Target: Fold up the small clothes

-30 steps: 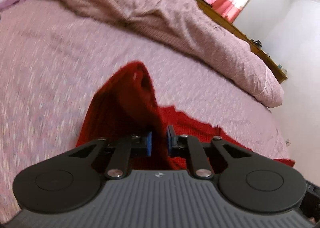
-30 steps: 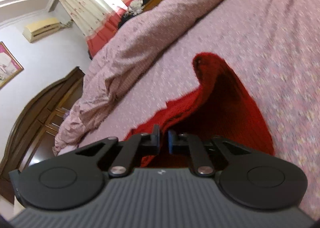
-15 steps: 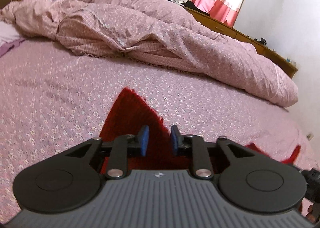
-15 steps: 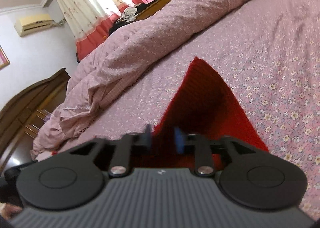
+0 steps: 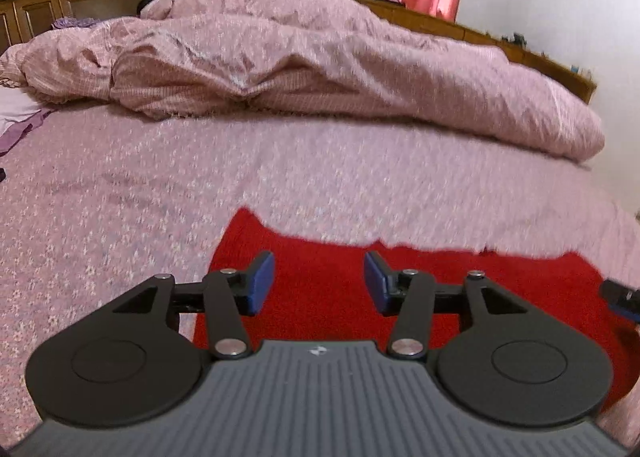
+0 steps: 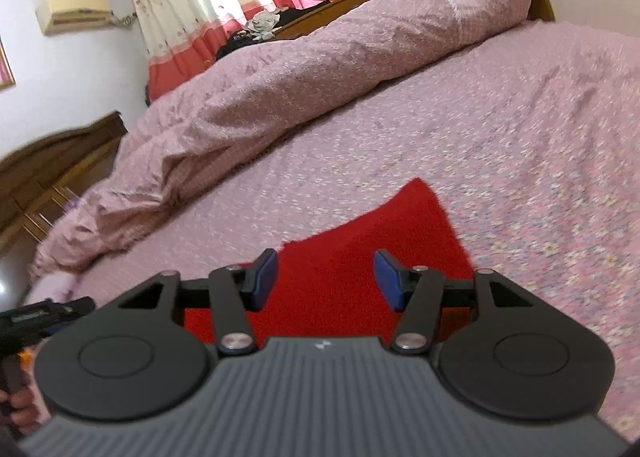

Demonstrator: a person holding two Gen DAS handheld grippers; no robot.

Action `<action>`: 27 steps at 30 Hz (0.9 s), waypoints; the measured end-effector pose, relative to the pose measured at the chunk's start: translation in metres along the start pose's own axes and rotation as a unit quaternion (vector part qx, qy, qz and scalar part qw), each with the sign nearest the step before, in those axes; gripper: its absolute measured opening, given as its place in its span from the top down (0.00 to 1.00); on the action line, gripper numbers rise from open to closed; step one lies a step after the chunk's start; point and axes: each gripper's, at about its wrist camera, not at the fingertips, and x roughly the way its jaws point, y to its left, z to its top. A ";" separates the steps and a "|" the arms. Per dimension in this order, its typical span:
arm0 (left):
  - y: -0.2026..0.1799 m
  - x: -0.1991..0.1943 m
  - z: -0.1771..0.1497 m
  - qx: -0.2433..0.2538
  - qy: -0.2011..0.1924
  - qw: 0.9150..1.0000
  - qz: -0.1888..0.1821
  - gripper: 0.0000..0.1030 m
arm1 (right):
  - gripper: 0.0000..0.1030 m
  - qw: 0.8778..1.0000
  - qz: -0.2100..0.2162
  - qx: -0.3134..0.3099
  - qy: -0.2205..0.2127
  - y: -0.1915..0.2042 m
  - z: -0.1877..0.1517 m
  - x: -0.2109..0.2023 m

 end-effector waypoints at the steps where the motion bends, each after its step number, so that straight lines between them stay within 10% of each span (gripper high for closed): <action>1: 0.002 0.002 -0.004 0.004 0.008 1.000 0.003 0.46 | 0.45 1.000 -0.007 -0.011 0.000 0.000 -0.001 -0.001; 11: 0.036 0.038 -0.027 -0.004 0.075 0.997 0.013 0.46 | 0.47 0.990 -0.067 -0.121 0.028 -0.004 -0.027 0.014; 27: 0.077 -0.027 -0.030 -0.042 0.067 0.997 -0.001 0.46 | 0.47 0.997 -0.053 -0.059 0.012 -0.015 -0.023 -0.029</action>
